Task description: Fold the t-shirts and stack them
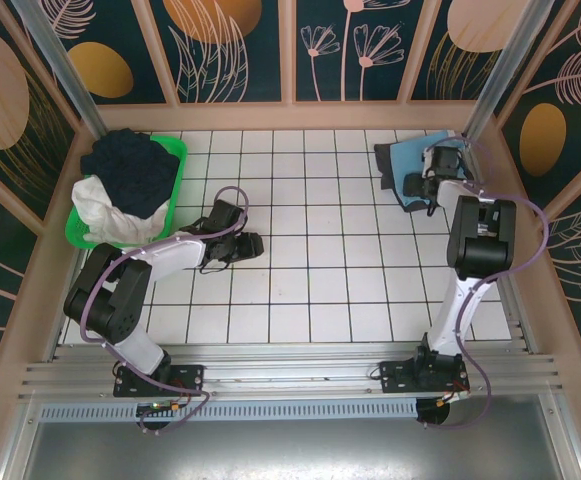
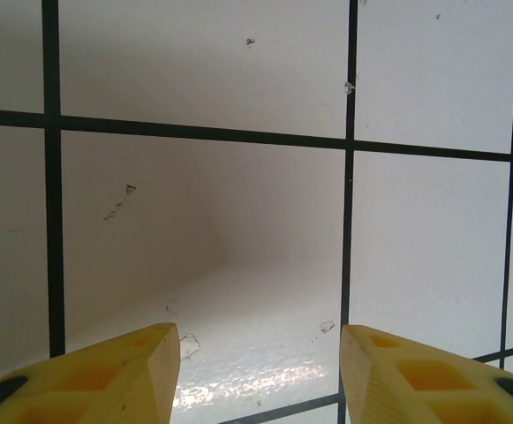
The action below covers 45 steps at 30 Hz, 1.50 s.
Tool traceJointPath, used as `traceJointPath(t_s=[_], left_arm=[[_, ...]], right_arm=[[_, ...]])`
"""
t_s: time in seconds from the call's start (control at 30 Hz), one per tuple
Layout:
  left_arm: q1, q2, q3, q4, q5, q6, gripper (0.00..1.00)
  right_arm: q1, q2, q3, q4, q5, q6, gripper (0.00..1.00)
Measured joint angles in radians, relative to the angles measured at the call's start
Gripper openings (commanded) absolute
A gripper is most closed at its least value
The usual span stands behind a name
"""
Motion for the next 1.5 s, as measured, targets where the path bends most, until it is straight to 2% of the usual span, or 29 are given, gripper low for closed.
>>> traceJointPath(t_s=[0.13, 0.43, 0.53, 0.77, 0.87, 1.0, 1.1, 1.13, 1.33, 1.5], left_arm=[[0.000, 0.000, -0.001, 0.000, 0.000, 0.004, 0.51], [0.000, 0.000, -0.001, 0.000, 0.000, 0.007, 0.51], [0.000, -0.004, -0.001, -0.001, -0.003, 0.008, 0.51], [0.000, -0.043, -0.001, -0.001, -0.027, 0.011, 0.55], [0.002, -0.080, -0.001, -0.001, -0.048, 0.014, 0.58], [0.003, -0.158, -0.002, 0.000, -0.097, 0.032, 0.67], [0.007, -0.236, -0.009, 0.005, -0.154, 0.051, 0.94], [0.008, -0.265, -0.015, 0.008, -0.176, 0.060, 0.98], [0.008, -0.426, -0.069, 0.023, -0.355, 0.117, 0.99], [0.008, -0.542, -0.172, 0.077, -0.631, 0.229, 0.99]], right_arm=[[0.031, -0.011, 0.000, -0.008, 0.043, -0.016, 0.95], [0.032, -0.065, 0.048, -0.014, 0.082, -0.016, 0.97], [0.032, -0.006, 0.136, -0.007, 0.113, -0.015, 0.96], [0.032, 0.266, 0.378, -0.071, 0.155, 0.025, 0.94], [0.032, 0.276, 0.436, -0.125, 0.159, 0.040, 0.95], [0.032, 0.251, 0.430, -0.167, 0.160, 0.067, 0.99], [0.036, 0.139, 0.322, -0.171, 0.166, 0.084, 0.99], [0.037, 0.081, 0.269, -0.162, 0.169, 0.088, 0.99], [0.072, -0.396, -0.183, -0.006, 0.189, 0.130, 0.99], [0.142, -0.805, -0.646, 0.204, 0.197, 0.187, 0.99]])
